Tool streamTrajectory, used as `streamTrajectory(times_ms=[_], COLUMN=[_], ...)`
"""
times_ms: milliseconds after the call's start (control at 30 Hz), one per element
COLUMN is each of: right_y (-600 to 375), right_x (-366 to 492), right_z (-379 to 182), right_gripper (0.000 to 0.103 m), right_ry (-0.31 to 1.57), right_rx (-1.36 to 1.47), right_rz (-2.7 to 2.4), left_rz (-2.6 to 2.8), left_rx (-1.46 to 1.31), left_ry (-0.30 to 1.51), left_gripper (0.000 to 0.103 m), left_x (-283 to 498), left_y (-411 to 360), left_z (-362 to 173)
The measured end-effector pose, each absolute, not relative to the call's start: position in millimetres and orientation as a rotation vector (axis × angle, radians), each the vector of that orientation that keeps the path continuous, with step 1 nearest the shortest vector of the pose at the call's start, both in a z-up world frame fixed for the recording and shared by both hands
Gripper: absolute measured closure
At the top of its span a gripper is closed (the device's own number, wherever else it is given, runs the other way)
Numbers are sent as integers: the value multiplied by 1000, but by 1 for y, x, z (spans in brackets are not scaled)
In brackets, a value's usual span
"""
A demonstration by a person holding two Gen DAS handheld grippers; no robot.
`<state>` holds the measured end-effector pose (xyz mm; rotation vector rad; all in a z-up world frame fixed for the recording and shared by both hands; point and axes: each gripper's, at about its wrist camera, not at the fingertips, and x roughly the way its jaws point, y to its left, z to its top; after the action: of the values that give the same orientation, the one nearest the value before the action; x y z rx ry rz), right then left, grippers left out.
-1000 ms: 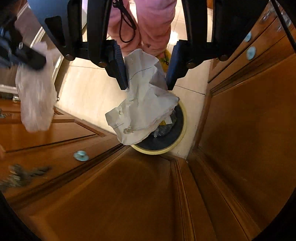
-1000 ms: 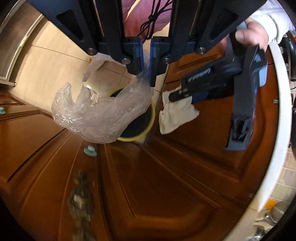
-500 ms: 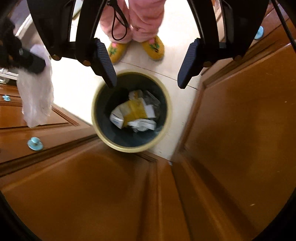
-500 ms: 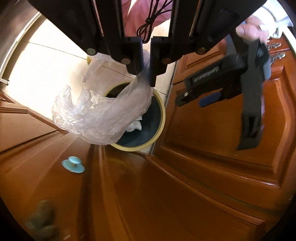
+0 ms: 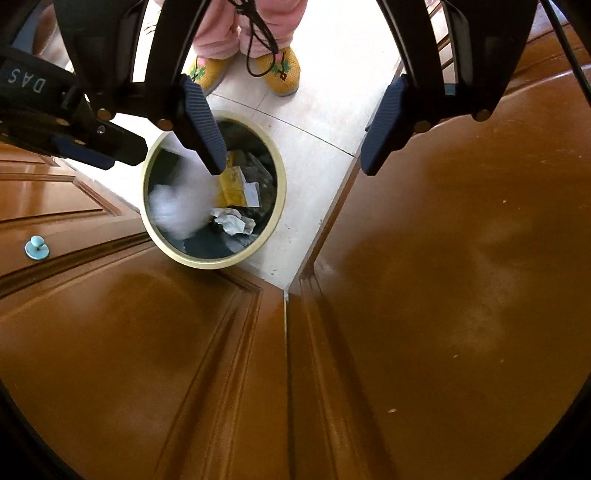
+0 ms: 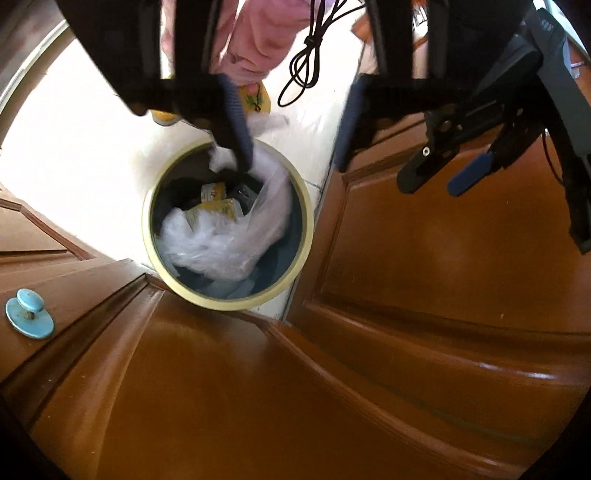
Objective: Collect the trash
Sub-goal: 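Open both tools over the bin to drop the paper and bag, then raise both open tools back up to the counter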
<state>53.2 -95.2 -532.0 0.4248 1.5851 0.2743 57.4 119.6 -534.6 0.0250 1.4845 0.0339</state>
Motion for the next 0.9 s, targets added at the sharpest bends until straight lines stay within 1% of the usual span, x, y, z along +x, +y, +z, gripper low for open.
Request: streamTrajectory(times_ms=[67,267,400,500,600,767,833,867,900], right_y=[-96,-98,-102,-103,-109,-119,-123,-125,-127], right_x=[51,46,37,30,21,1,-5,-9,-12], right_z=[-530,-526,-504,-484,-446,-353,-318,-292,-272], right_gripper=[45,45,45,45,45,45,45,45,45], right_ry=[1590,1594,1571,1549,1510,1408,1362,1327,1295], right_rx=[420,436,446,453,450,430,424,417,414], right_rz=[267,226,208,199,194,170,159,149,144], left_rz=[42,47,37,19,-10,-86,-126,-143,-159], left_rx=[15,7,2,11,17,25,47,53,58], left_ry=[1483,1472,1466,1456,1432,1374,1334,1313,1285], left_gripper=[30,30,30,30,30,30,29,28,25], left_x=[56,54,50,48,47,47,48,49,49], left_y=[120,122,119,114,107,91,82,78,74], left_z=[-533,-516,-507,-481,-441,-358,-315,-297,-275])
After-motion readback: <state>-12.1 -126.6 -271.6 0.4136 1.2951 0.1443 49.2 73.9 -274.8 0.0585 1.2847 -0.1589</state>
